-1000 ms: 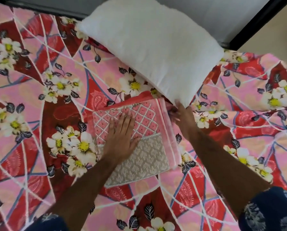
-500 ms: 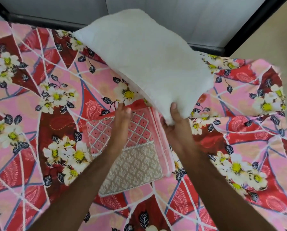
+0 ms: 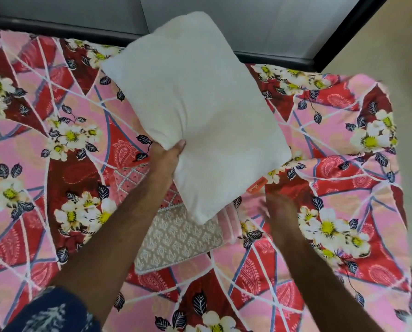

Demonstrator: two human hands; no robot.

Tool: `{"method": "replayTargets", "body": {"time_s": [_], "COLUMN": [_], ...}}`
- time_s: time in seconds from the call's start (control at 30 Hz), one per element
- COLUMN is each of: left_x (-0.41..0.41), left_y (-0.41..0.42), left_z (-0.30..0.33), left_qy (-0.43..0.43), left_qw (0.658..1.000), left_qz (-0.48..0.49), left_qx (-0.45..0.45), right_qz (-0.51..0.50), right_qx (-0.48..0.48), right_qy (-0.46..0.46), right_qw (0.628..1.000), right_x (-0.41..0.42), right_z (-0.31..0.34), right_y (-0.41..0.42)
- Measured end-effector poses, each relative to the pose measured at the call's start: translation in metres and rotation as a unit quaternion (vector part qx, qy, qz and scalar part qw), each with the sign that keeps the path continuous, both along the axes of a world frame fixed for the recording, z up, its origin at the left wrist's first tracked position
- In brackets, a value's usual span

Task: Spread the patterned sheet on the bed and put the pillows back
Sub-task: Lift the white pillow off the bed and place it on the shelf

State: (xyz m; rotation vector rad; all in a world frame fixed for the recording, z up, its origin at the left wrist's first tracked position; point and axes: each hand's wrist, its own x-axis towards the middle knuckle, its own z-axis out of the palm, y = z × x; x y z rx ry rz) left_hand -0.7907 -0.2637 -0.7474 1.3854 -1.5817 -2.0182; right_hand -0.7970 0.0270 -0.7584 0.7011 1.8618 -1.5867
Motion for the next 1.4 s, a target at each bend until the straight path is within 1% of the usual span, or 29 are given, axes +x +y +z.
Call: {"method": "replayTargets", "body": {"time_s": [0.03, 0.07, 0.1, 0.13, 0.17, 0.2, 0.27, 0.3, 0.33, 0.4, 0.43, 0.5, 0.6, 0.67, 0.7, 0.77, 0.8, 0.83, 0.87, 0.93, 1.03, 1.1, 1.13, 1.2, 1.3, 1.4], "left_x": [0.0, 0.001, 0.003, 0.007, 0.01, 0.013, 0.022, 0.026, 0.031, 0.041, 0.045, 0.053, 0.067, 0.086, 0.101, 0.132, 0.146, 0.154, 0.156, 0.144, 0.113, 0.097, 0.094, 0.096, 0.116, 0.133], "left_y": [-0.001, -0.003, -0.006, -0.009, -0.01, -0.011, -0.013, -0.014, -0.014, -0.012, -0.011, -0.007, -0.005, -0.003, -0.002, 0.003, 0.007, 0.011, 0.013, 0.019, 0.039, 0.05, 0.053, 0.059, 0.068, 0.088], "left_z": [0.0, 0.0, 0.0, 0.002, 0.005, 0.008, 0.013, 0.015, 0.018, 0.022, 0.024, 0.031, 0.048, 0.064, 0.068, 0.073, 0.072, 0.071, 0.068, 0.059, 0.053, 0.055, 0.059, 0.071, 0.088, 0.118], "left_qy": [-0.004, -0.005, -0.004, -0.004, -0.001, 0.003, 0.016, 0.018, 0.018, 0.012, 0.01, 0.011, 0.019, 0.031, 0.03, 0.024, 0.018, 0.008, -0.008, -0.047, -0.068, -0.067, -0.059, -0.059, -0.069, -0.055], "left_qw": [1.0, 1.0, 0.999, 0.998, 0.997, 0.996, 0.992, 0.991, 0.989, 0.988, 0.988, 0.991, 0.987, 0.98, 0.977, 0.971, 0.967, 0.964, 0.966, 0.969, 0.964, 0.97, 0.973, 0.97, 0.955, 0.938], "left_qz": [-0.012, -0.027, -0.038, -0.047, -0.056, -0.067, -0.086, -0.094, -0.105, -0.122, -0.13, -0.131, -0.144, -0.182, -0.203, -0.233, -0.234, -0.227, -0.209, -0.212, -0.257, -0.23, -0.217, -0.224, -0.276, -0.333], "left_qx": [-0.002, 0.005, 0.02, 0.039, 0.056, 0.067, 0.086, 0.094, 0.099, 0.097, 0.078, 0.013, -0.07, -0.078, -0.056, 0.04, 0.099, 0.137, 0.152, 0.116, 0.008, -0.041, -0.055, -0.073, -0.08, -0.079], "right_qz": [-0.006, -0.006, 0.006, 0.042, 0.096, 0.158, 0.268, 0.292, 0.293, 0.258, 0.236, 0.199, 0.168, 0.152, 0.148, 0.133, 0.13, 0.124, 0.101, 0.073, 0.091, 0.058, 0.044, 0.021, -0.023, -0.048], "right_qx": [0.074, 0.115, 0.13, 0.138, 0.142, 0.137, 0.127, 0.125, 0.122, 0.108, 0.096, 0.056, -0.07, -0.144, -0.167, -0.178, -0.192, -0.208, -0.22, -0.219, -0.147, -0.097, -0.082, -0.059, -0.066, -0.069], "right_qy": [0.059, 0.112, 0.157, 0.193, 0.207, 0.206, 0.148, 0.111, 0.079, 0.038, 0.033, 0.049, 0.032, 0.026, 0.018, -0.013, -0.04, -0.055, -0.06, -0.057, 0.013, 0.056, 0.075, 0.102, 0.129, 0.155], "right_qw": [0.996, 0.987, 0.979, 0.97, 0.963, 0.956, 0.943, 0.942, 0.945, 0.959, 0.966, 0.977, 0.983, 0.977, 0.975, 0.975, 0.972, 0.969, 0.969, 0.971, 0.985, 0.992, 0.993, 0.993, 0.989, 0.984], "right_x": [-0.02, -0.041, -0.062, -0.084, -0.106, -0.126, -0.162, -0.173, -0.183, -0.19, -0.186, -0.167, -0.125, -0.089, -0.069, -0.032, -0.015, -0.002, 0.004, 0.001, -0.012, -0.014, -0.011, 0.001, 0.033, 0.072], "right_z": [0.004, 0.008, 0.013, 0.014, 0.018, 0.022, 0.02, 0.023, 0.018, 0.02, 0.025, 0.046, 0.072, 0.084, 0.087, 0.086, 0.085, 0.08, 0.075, 0.069, 0.054, 0.047, 0.049, 0.061, 0.096, 0.134], "right_y": [0.008, 0.013, 0.011, 0.007, -0.001, -0.011, -0.03, -0.039, -0.044, -0.052, -0.055, -0.055, -0.031, -0.003, 0.017, 0.056, 0.074, 0.089, 0.098, 0.091, 0.063, 0.054, 0.055, 0.064, 0.086, 0.112]}}
